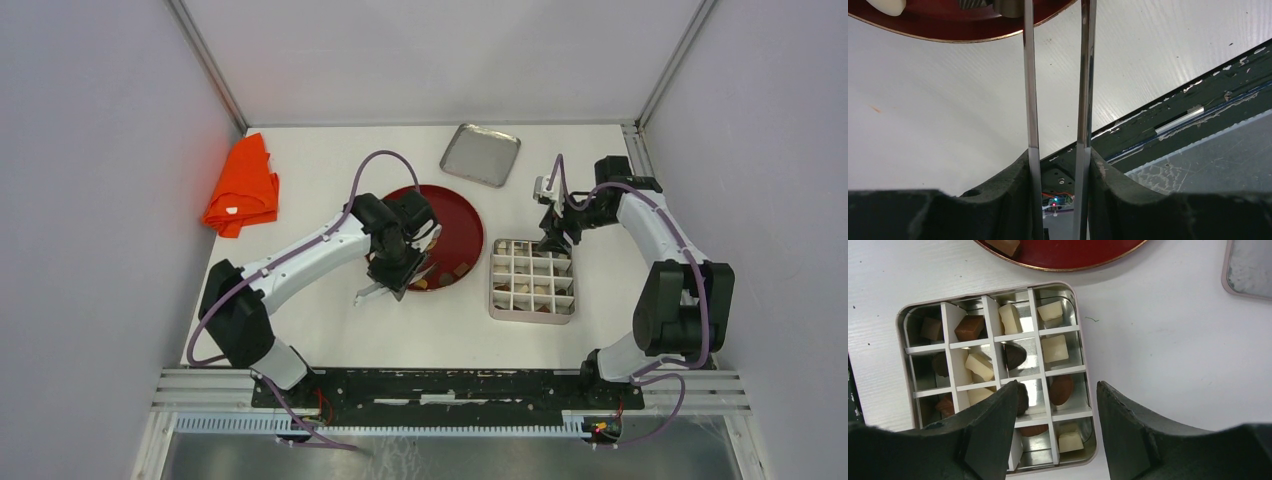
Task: Pack the chocolate
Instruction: Pick up the fake chocolate from the plate.
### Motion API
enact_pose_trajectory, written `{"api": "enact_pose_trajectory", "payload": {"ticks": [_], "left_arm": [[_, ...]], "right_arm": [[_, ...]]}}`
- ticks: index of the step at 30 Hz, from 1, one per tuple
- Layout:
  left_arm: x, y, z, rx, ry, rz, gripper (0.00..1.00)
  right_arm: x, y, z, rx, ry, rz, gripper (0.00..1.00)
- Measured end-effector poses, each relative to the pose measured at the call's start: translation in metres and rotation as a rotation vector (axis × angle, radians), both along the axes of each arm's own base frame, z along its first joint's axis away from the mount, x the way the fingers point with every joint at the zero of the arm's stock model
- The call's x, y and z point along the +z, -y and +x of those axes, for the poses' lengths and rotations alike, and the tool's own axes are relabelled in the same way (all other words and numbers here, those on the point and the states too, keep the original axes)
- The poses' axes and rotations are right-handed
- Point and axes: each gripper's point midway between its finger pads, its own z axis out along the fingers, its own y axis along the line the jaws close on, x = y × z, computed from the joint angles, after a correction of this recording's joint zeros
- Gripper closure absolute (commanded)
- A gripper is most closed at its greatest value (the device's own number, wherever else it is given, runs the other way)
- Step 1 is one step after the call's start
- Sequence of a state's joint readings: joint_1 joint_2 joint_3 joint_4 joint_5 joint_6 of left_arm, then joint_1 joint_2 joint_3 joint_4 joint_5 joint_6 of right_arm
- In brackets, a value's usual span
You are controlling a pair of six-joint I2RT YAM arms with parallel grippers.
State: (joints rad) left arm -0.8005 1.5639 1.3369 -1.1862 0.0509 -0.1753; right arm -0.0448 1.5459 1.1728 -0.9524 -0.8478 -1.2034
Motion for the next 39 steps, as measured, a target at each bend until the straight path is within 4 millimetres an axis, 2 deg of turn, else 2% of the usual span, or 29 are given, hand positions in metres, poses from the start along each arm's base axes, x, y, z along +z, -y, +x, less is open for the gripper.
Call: {"api": "enact_pose_trajectory", "payload": {"ticks": [6, 23, 33, 39], "left_arm": [[0.003, -0.002, 0.003, 0.003, 0.016, 0.013, 0.56], [-0.009, -0.002, 0.004, 0.003, -0.016, 0.052, 0.56], [-0.014, -0.002, 0.004, 0.003, -0.030, 0.065, 0.66], [-0.017, -0.002, 0.004, 0.002, -0.039, 0.073, 0.67]], "right_arm": [[-0.003, -0.002, -0.003, 0.013, -0.006, 0.010, 0.35], [-0.006, -0.002, -0.004, 0.026, -0.010, 0.008, 0.35], [-0.007, -0.002, -0.004, 0.031, -0.011, 0.007, 0.36], [-0.007, -0.002, -0.007, 0.037, -0.019, 0.007, 0.36]]}}
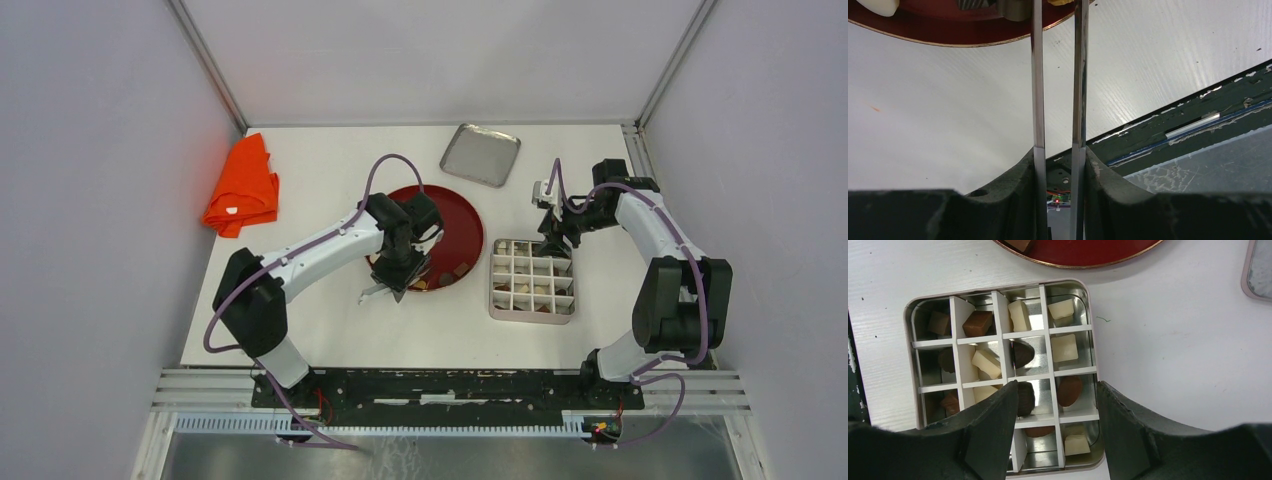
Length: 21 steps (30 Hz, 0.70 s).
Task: Pack the chocolate
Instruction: Pick up the fake chocolate from the plate.
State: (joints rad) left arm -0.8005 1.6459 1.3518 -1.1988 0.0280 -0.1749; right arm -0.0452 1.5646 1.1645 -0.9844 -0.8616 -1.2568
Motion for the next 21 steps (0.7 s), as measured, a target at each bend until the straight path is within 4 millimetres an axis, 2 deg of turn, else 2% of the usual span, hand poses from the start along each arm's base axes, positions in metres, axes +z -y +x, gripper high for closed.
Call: {"api": "enact_pose_trajectory", "payload": {"ticks": [1, 5, 21], "left_arm": [[0.000, 0.000, 0.000, 0.000, -0.001, 0.001, 0.70], [-0.002, 0.000, 0.000, 0.000, -0.005, 0.008, 0.97], [0.004, -0.002, 0.011, 0.005, 0.050, 0.026, 0.98]], "right_arm": [[0.000, 0.000, 0.000, 0.000, 0.000, 0.000, 0.36], [0.000, 0.000, -0.001, 0.002, -0.001, 0.002, 0.36], [0.001, 0.001, -0.003, 0.003, -0.007, 0.012, 0.36]]}}
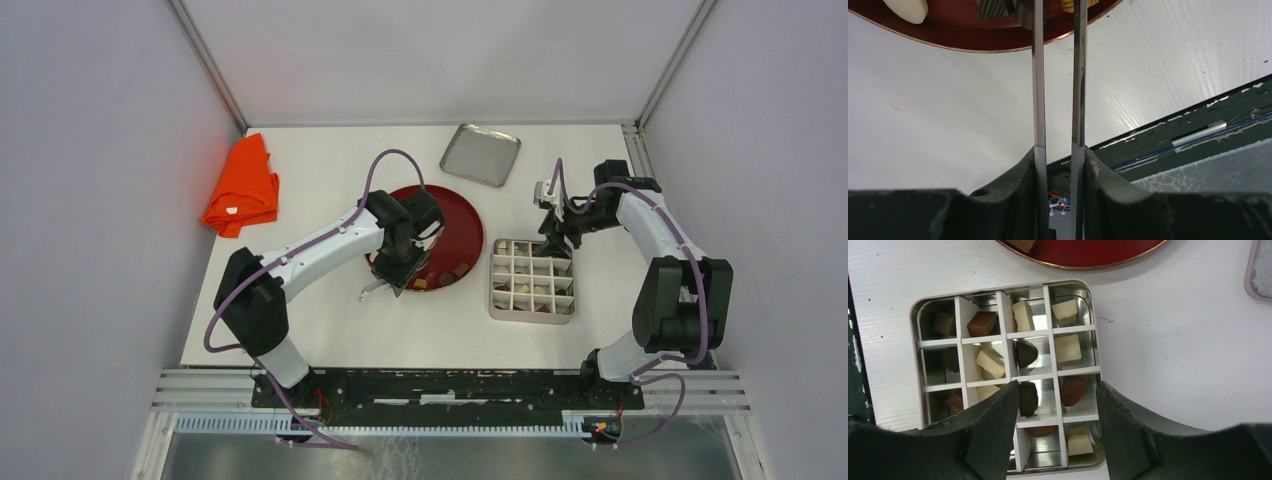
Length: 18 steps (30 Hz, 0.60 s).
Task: Pack the chocolate
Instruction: Pick up the fake chocolate from the plate.
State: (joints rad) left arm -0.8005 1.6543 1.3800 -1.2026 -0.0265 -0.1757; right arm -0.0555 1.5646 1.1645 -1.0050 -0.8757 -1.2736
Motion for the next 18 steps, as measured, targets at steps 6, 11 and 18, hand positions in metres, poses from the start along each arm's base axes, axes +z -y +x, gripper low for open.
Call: {"api": "enact_pose_trajectory", "payload": {"ticks": [6, 11, 18], "left_arm": [[0.001, -0.001, 0.003, 0.002, 0.019, 0.003, 0.98], [0.015, 0.005, 0.010, 0.005, 0.085, -0.060, 0.98], [0.045, 0.024, 0.005, -0.016, 0.176, -0.284, 0.98]], "right_arm": [[0.001, 0.001, 0.000, -0.004, -0.002, 0.007, 0.36], [0.001, 0.003, 0.002, -0.020, -0.003, 0.009, 0.37], [0.004, 0.015, 0.014, -0.133, 0.019, 0.024, 0.38]]}}
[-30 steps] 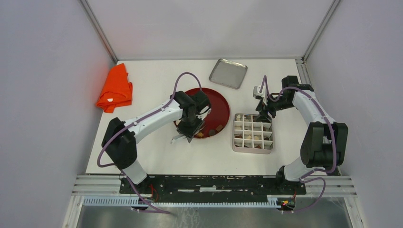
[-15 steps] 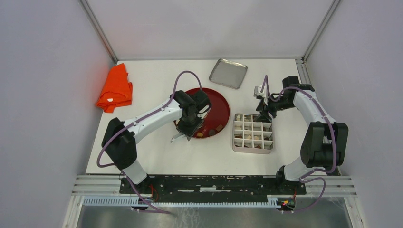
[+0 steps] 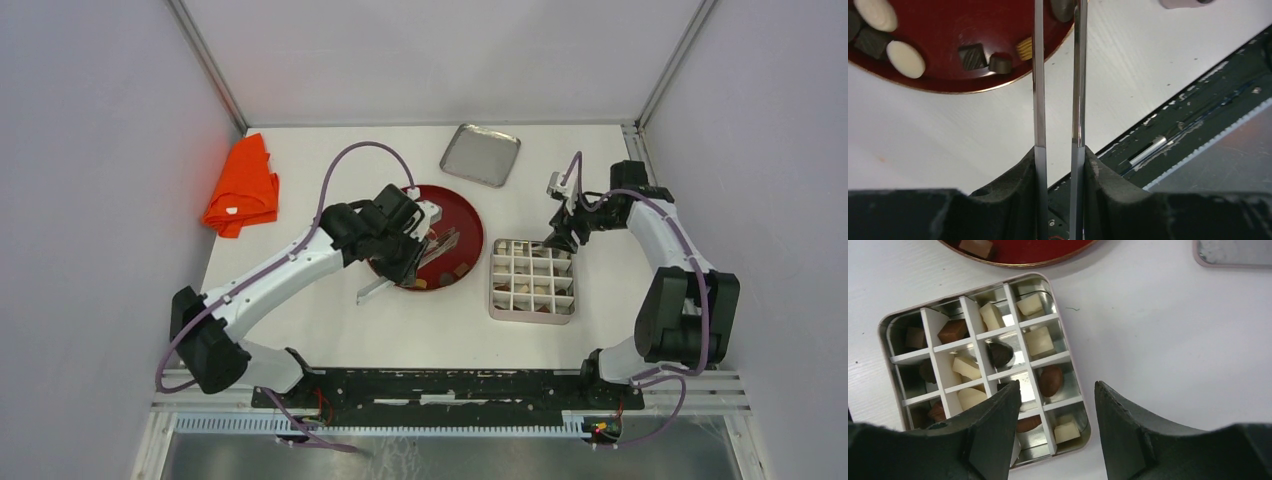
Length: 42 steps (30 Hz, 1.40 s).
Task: Pack the chocolate
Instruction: Pick up the fake chocolate from the plate, then place the fake chocolate in the packing box.
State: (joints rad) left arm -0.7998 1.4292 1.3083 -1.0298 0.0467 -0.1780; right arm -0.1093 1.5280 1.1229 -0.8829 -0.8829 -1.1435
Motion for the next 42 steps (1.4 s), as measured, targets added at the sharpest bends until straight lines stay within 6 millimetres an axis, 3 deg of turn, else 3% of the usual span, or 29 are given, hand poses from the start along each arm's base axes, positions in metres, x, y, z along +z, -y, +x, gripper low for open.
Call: {"api": "enact_pose_trajectory", "payload": {"ticks": [9, 15, 20, 25, 31, 42], "left_arm": [[0.008, 0.058, -0.037, -0.184, -0.020, -0.356, 0.98], [0.014, 0.116, -0.064, -0.362, -0.019, -0.514, 0.98], [-0.011, 0.158, -0.075, -0.445, -0.059, -0.517, 0.98], [-0.036, 0.178, -0.084, -0.481, -0.101, -0.483, 0.98], [-0.037, 0.201, -0.083, -0.509, -0.090, -0.504, 0.97], [-0.055, 0.213, -0.078, -0.504, -0.106, -0.476, 0.91]], "right_arm": [[0.021, 0.032, 0.022, -0.272, 0.106, 0.053, 0.39], [0.029, 0.049, 0.035, -0.384, 0.131, 0.084, 0.39], [0.031, 0.053, 0.038, -0.401, 0.139, 0.089, 0.39], [0.031, 0.054, 0.038, -0.404, 0.142, 0.088, 0.39], [0.031, 0.056, 0.038, -0.408, 0.142, 0.088, 0.39], [0.030, 0.058, 0.039, -0.410, 0.139, 0.087, 0.39]]}}
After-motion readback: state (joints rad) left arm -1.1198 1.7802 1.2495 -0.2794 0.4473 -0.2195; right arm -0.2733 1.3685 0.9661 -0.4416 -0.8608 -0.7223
